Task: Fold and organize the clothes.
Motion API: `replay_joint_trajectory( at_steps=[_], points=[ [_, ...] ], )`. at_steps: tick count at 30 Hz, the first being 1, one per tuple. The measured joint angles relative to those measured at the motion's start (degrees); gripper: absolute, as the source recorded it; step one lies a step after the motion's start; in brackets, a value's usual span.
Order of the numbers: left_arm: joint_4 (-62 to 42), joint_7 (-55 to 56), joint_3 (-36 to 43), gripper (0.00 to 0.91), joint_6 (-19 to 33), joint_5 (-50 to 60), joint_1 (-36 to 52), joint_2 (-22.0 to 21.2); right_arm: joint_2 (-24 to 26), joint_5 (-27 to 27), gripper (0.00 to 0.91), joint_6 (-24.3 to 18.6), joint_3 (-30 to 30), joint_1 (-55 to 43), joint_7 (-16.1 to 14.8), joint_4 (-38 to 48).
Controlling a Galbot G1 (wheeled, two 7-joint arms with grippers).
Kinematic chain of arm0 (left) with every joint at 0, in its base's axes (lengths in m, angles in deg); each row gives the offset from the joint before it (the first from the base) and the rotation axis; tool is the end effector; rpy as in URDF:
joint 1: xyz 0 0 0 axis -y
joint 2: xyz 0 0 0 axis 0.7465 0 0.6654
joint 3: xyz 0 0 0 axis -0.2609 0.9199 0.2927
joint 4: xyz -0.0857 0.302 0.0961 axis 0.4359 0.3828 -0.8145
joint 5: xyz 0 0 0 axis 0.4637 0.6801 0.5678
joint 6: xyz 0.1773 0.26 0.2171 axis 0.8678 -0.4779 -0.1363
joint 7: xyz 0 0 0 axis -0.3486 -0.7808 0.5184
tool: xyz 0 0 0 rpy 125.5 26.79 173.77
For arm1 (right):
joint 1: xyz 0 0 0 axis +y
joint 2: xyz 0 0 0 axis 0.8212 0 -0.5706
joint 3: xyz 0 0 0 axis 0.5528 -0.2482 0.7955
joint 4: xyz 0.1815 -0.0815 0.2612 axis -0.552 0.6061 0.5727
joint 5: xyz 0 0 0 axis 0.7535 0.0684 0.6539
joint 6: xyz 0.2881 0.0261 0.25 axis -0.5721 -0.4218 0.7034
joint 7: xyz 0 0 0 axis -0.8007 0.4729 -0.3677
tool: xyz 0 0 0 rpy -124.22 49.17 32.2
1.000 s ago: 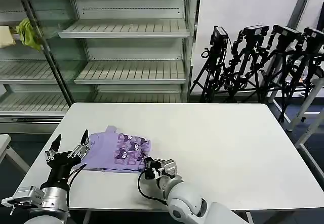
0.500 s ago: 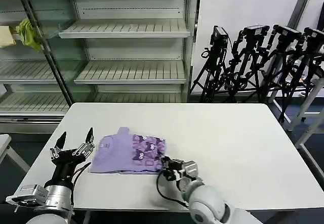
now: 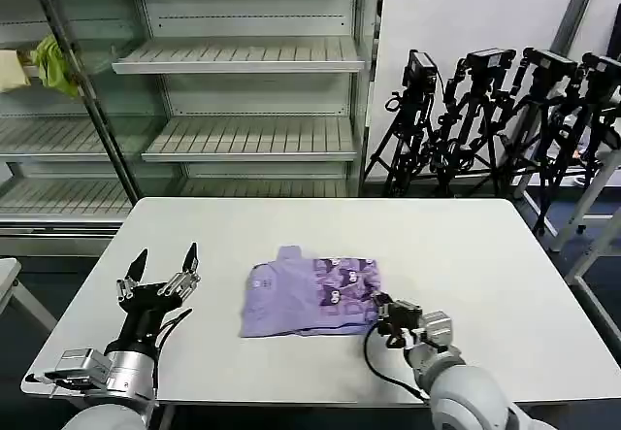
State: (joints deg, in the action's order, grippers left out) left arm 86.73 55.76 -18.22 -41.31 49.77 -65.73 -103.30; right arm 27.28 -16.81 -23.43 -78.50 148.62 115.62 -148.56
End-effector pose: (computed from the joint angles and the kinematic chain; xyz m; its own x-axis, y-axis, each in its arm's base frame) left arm 0.2252 0.0369 -0.1599 -0.9993 -0.0079 -0.0357 -0.0016 0.9849 -0.1734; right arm 0.2661 0.0356 -0.1905 -0.8790 -0.2274 0.4191 -0.2643 0.9639 -0.0315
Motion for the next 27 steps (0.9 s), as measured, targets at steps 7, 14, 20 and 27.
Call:
replay_joint_trajectory(
  at_steps=[7, 14, 20, 27],
  points=[
    [-0.25, 0.0, 1.27, 0.907, 0.2, -0.04, 0.65, 0.26, 2.45, -1.26, 0.0, -0.03, 4.9, 3.78, 0.39, -1.49],
    [-0.55, 0.0, 2.33, 0.907, 0.37, 0.0, 0.94, 0.15, 3.31, -2.48, 0.474, -0.07, 7.8, 5.95, 0.39, -1.89],
    [-0.53, 0.0, 2.94, 0.907, 0.2, 0.03, 0.88, 0.26, 3.14, -4.83, 0.907, -0.39, 8.69, 6.82, 0.11, -1.89],
    [-0.47, -0.28, 3.09, 0.907, -0.25, 0.0, 0.8, 0.95, 2.75, -8.05, 0.907, -0.94, 9.48, 7.42, 0.12, -1.88]
  ],
)
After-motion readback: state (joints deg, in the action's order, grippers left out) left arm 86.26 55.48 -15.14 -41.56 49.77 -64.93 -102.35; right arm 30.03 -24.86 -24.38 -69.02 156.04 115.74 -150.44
